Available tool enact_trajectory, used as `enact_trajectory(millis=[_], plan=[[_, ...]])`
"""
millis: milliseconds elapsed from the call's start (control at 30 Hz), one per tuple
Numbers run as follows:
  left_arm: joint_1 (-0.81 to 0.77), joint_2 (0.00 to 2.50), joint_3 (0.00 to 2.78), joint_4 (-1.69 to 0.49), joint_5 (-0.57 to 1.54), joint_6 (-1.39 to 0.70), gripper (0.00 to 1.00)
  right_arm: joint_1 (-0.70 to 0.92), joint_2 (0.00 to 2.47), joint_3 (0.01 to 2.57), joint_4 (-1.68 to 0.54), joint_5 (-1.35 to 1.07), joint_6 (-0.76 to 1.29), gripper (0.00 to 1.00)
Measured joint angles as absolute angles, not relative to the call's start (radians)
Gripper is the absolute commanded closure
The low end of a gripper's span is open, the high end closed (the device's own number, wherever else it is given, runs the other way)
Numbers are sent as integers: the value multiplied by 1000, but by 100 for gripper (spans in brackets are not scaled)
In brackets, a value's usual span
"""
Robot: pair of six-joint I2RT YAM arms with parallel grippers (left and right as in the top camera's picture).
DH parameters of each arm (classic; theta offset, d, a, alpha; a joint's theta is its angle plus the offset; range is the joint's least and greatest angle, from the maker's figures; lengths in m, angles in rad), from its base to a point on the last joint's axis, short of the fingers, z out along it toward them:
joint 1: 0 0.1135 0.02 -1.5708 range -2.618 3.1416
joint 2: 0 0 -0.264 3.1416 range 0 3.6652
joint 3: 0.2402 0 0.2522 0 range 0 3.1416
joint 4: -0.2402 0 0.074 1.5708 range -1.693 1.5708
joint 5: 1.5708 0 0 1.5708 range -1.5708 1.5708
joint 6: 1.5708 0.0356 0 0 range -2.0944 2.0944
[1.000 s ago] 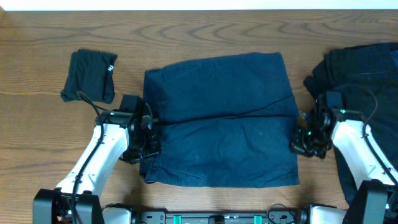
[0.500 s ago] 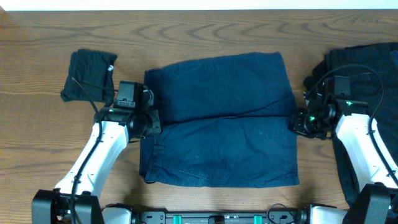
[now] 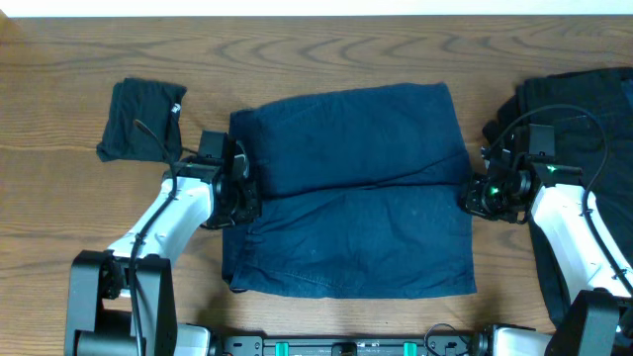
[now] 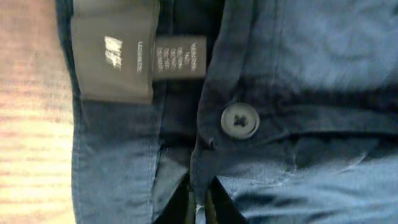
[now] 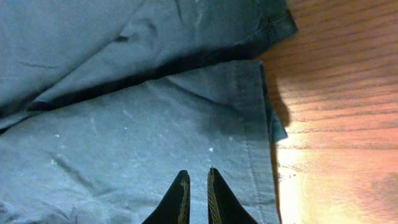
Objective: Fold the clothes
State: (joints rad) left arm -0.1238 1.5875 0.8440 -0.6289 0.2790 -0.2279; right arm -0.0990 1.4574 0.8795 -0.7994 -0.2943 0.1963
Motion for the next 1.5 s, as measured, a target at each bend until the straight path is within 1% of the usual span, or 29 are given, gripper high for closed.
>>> enact_trajectory(millis=[167, 433, 600, 633, 733, 1000, 1300, 1500], plan=[[-92, 1588, 844, -663, 278, -228, 93, -99, 1457, 879, -813, -266, 194, 92], [-86, 1588, 803, -623, 278, -228, 93, -99, 1457, 874, -794, -258, 192, 92], [-86, 1588, 803, -620, 278, -228, 94, -99, 1457, 874, -724, -365, 139, 89], [-86, 1588, 803, -620, 277, -228, 94, -99, 1457, 874, -714, -383, 130, 90], [-86, 1588, 803, -624, 278, -228, 94, -99, 1457, 874, -685, -410, 107, 98], [-86, 1588, 803, -651, 277, -228, 94, -91, 1467, 874, -656, -430, 94, 99], [-86, 1588, 803, -651, 274, -228, 94, -13, 1643, 874, -561, -472, 62, 99], [-86, 1588, 803, -651, 270, -228, 94, -10, 1759, 877, -511, -410, 60, 99]])
